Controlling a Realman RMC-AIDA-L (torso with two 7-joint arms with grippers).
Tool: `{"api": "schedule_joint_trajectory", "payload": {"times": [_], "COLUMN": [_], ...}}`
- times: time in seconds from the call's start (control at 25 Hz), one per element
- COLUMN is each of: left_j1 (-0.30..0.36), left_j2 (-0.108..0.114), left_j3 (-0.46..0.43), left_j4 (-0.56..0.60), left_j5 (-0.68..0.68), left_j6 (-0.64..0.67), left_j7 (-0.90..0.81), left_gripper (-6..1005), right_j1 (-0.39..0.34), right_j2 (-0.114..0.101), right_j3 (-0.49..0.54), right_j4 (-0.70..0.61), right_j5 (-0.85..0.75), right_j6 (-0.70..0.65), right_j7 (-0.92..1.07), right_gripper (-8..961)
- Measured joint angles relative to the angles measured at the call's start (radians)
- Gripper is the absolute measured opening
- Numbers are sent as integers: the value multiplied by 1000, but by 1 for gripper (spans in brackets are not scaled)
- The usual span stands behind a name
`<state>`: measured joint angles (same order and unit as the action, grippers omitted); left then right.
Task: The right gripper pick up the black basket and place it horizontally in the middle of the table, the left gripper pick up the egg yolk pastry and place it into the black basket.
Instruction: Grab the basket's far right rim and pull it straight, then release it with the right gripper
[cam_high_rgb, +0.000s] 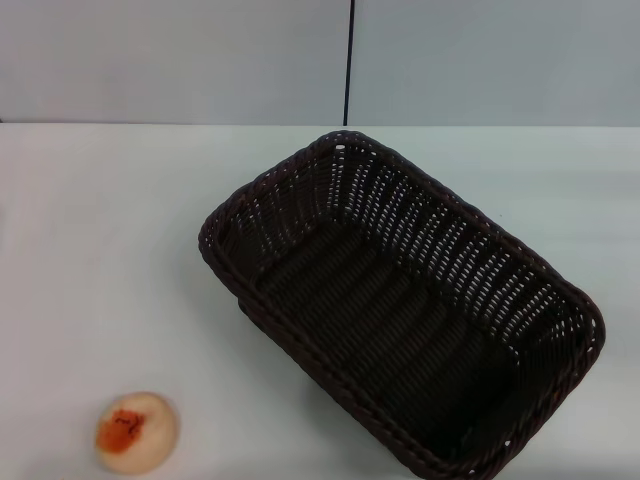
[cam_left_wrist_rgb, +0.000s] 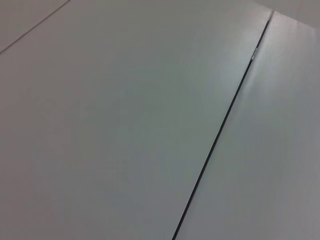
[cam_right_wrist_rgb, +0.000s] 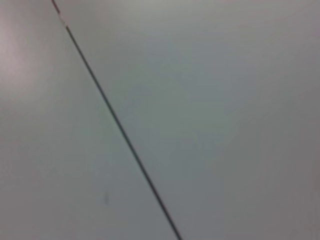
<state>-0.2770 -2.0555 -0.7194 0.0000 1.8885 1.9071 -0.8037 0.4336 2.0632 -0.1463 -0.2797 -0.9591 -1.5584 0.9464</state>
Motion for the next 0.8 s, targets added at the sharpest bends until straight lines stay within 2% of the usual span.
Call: {"api": "schedule_joint_trajectory", "payload": {"times": [0.12,0.16,0.32,0.36,0.4,0.44,0.48,0.52,0.56,0.6,0.64,0.68,0.72,0.8], "left_j1": [0,0,-1,-1,-1,-1,0,0,0,0,0,0,0,1], "left_j2": [0,0,0,0,0,0,0,0,0,0,0,0,0,-1], "left_j3": [0,1,3,6,6,7,8,9,9,9,10,10,10,14], "left_j4": [0,0,0,0,0,0,0,0,0,0,0,0,0,0], "left_j5": [1,4,6,6,6,7,7,7,7,7,8,8,8,9], "left_j6": [0,0,0,1,1,2,3,3,6,6,11,11,12,15], "left_j7": [0,0,0,-3,-3,-5,-7,-8,-8,-8,-8,-8,-8,-8], "left_gripper": [646,646,645,645,645,645,645,644,644,644,644,644,644,644], "right_j1": [-3,-8,-19,-22,-22,-21,-21,-17,-5,-5,15,15,28,85], "right_j2": [-5,-16,-31,-45,-45,-65,-65,-77,-93,-93,-106,-106,-112,-137], "right_j3": [-18,-62,-134,-165,-165,-184,-184,-190,-201,-201,-218,-218,-227,-242], "right_j4": [-2,-12,-82,-159,-159,-249,-249,-306,-410,-410,-529,-529,-585,-694], "right_j5": [0,-5,-57,-157,-157,-288,-288,-365,-511,-511,-658,-658,-733,-939], "right_j6": [0,0,0,3,3,7,7,8,0,0,-29,-29,-53,-148], "right_j7": [17,73,190,312,312,467,467,554,707,707,844,844,899,1013], "right_gripper": [817,817,816,816,816,816,816,816,816,816,815,815,815,815]}}
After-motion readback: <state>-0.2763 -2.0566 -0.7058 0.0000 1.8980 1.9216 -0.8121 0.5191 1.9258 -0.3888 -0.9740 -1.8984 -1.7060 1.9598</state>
